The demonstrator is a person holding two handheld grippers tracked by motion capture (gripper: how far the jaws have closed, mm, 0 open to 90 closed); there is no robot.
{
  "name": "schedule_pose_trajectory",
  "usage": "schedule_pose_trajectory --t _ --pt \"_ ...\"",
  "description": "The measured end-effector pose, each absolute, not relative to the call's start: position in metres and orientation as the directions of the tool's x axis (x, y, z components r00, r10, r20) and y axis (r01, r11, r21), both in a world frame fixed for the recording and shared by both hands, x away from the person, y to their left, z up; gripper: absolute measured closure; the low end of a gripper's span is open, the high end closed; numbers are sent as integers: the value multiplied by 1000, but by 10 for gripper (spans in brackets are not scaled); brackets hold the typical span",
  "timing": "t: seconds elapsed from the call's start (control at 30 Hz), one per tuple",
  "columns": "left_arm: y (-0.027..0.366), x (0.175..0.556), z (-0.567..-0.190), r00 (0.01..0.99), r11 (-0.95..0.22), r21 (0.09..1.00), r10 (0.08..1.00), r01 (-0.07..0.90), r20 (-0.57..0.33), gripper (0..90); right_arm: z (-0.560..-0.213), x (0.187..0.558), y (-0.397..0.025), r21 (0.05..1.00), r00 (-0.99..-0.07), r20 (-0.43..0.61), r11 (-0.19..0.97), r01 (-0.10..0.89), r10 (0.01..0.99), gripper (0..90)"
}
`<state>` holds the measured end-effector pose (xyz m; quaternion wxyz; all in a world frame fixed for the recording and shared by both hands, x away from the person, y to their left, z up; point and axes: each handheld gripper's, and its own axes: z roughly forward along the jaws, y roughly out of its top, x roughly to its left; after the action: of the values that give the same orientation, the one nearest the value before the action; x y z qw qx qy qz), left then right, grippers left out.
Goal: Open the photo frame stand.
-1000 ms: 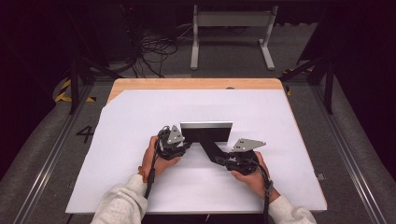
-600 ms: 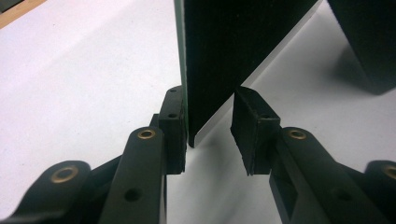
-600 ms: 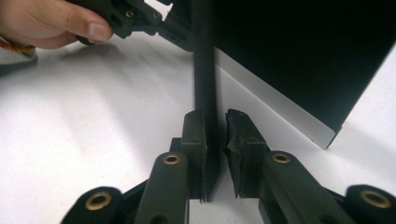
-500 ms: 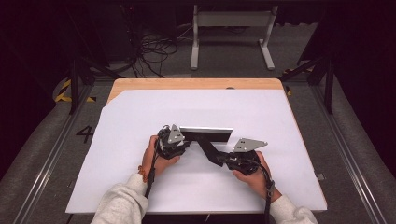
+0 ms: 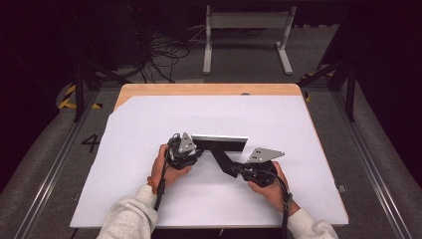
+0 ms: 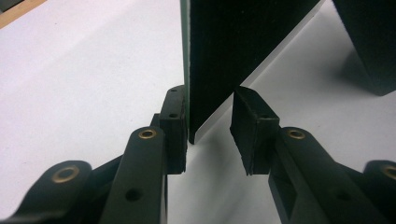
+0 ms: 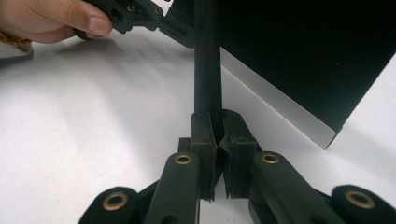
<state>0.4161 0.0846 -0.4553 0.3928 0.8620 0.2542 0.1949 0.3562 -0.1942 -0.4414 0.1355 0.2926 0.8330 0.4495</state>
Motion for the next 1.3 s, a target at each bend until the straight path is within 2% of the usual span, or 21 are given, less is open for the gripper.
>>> schedule_pose_trajectory --t 0.53,1.13,1.3 --pt "97 415 -448 809 -539 791 579 290 98 731 -440 356 -196 824 -795 39 431 368 606 850" --pt "105 409 -440 823 -527 803 562 278 84 695 -436 354 -200 830 -791 39 421 366 610 834" --pt "107 408 -437 820 -522 809 566 271 91 677 -432 353 -201 827 -797 19 439 352 604 854"
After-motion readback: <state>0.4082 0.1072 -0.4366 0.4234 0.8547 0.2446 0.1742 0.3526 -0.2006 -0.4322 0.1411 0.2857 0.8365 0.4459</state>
